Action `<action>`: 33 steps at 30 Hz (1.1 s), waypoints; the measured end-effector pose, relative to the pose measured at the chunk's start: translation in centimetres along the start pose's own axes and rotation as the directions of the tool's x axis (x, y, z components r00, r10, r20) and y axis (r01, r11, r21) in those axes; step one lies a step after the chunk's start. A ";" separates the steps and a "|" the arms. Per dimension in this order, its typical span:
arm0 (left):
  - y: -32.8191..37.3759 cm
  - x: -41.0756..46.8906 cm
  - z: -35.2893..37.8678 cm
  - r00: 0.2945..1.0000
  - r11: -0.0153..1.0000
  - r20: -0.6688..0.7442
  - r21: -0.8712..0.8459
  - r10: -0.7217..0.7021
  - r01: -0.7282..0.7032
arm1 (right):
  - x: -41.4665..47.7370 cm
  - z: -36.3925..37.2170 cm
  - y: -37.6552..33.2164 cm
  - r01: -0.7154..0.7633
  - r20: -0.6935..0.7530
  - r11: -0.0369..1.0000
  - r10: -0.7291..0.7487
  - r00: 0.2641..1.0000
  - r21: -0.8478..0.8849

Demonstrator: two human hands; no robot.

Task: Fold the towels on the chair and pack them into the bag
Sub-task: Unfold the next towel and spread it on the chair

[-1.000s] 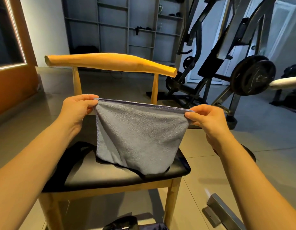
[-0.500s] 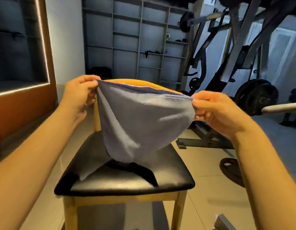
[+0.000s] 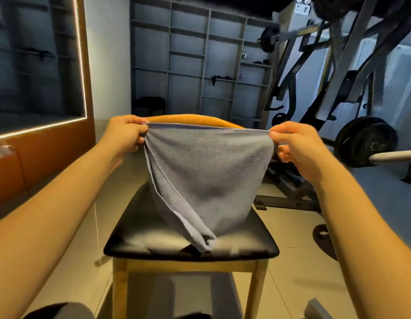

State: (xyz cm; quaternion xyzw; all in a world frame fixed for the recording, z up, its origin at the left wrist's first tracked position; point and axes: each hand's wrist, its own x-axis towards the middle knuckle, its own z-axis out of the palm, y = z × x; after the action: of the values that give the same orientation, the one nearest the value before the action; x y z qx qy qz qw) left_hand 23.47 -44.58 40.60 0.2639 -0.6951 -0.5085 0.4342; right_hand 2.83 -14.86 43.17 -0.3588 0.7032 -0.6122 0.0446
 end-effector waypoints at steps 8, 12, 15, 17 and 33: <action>-0.7 -0.8 -1.6 0.987 0.961 0.125 -0.245 -0.096 0.125 | -1.0 -1.7 1.8 -0.150 0.485 0.947 -0.007 0.875 0.285; -0.5 -1.0 -1.6 0.974 0.928 0.220 -0.350 -0.055 0.132 | -0.8 -1.3 2.2 -0.149 0.402 0.835 -0.093 0.911 0.530; -0.3 -0.6 -0.8 0.964 0.911 0.260 -0.382 -0.057 0.157 | 0.0 -0.4 2.2 -0.146 0.287 0.756 -0.057 0.956 0.638; -1.3 0.8 0.3 0.963 0.926 0.250 -0.333 -0.095 0.178 | 1.8 0.4 3.4 -0.171 0.196 0.781 0.063 0.979 0.601; -23.1 12.4 11.1 0.922 0.853 -0.057 0.364 -0.382 0.375 | 13.3 9.7 22.6 -0.573 -0.249 0.817 0.568 0.784 0.062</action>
State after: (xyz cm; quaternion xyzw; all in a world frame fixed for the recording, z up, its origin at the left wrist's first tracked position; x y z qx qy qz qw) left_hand 6.09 -57.20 21.97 0.4676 -0.7159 -0.4470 0.2626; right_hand -12.29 -30.54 25.63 -0.0478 0.7835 -0.6050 0.1333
